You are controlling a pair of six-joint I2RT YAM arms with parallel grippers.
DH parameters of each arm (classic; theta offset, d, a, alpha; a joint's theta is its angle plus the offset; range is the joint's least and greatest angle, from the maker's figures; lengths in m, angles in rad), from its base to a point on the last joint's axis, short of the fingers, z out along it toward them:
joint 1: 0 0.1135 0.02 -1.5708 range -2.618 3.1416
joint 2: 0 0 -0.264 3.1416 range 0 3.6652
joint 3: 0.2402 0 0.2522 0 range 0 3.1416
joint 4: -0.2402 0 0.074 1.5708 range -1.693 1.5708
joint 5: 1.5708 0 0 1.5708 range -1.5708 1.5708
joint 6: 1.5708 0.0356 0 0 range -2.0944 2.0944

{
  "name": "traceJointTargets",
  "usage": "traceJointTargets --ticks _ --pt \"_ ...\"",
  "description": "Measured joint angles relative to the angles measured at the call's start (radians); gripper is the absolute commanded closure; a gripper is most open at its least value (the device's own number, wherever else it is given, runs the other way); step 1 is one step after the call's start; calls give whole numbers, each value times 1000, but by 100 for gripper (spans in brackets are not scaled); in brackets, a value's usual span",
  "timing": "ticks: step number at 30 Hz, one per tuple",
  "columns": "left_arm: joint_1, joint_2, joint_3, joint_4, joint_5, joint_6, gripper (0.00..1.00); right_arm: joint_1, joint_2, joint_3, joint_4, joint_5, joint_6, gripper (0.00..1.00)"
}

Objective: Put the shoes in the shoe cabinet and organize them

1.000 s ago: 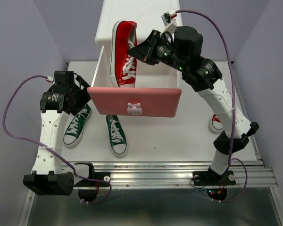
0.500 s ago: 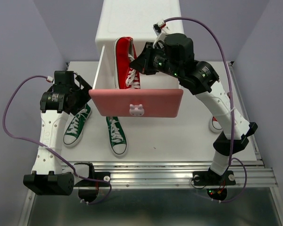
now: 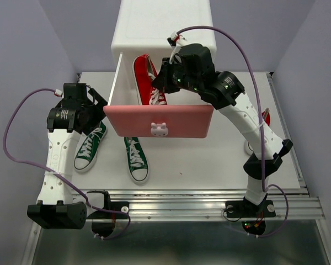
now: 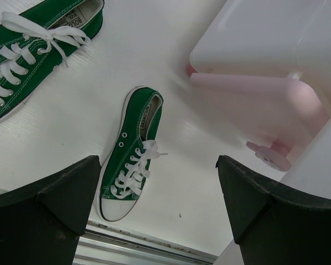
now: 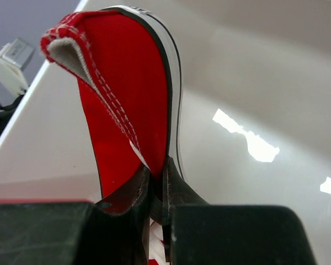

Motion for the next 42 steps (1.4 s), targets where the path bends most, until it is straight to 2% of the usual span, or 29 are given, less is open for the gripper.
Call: traceJointTargets --ticks 11,24,33,36,42 --pt "0 2 0 0 -5 0 1 10 28 2 -56 229 29 99" --pt "0 14 -3 2 -8 0 1 11 57 15 -130 409 200 99" --pt "0 12 -28 7 -10 -6 1 10 72 39 -174 419 327 99" --pt "0 9 -32 7 -11 -6 1 10 72 39 -185 420 354 91" --pt "0 0 -39 7 -12 -16 1 10 72 39 -206 416 413 88"
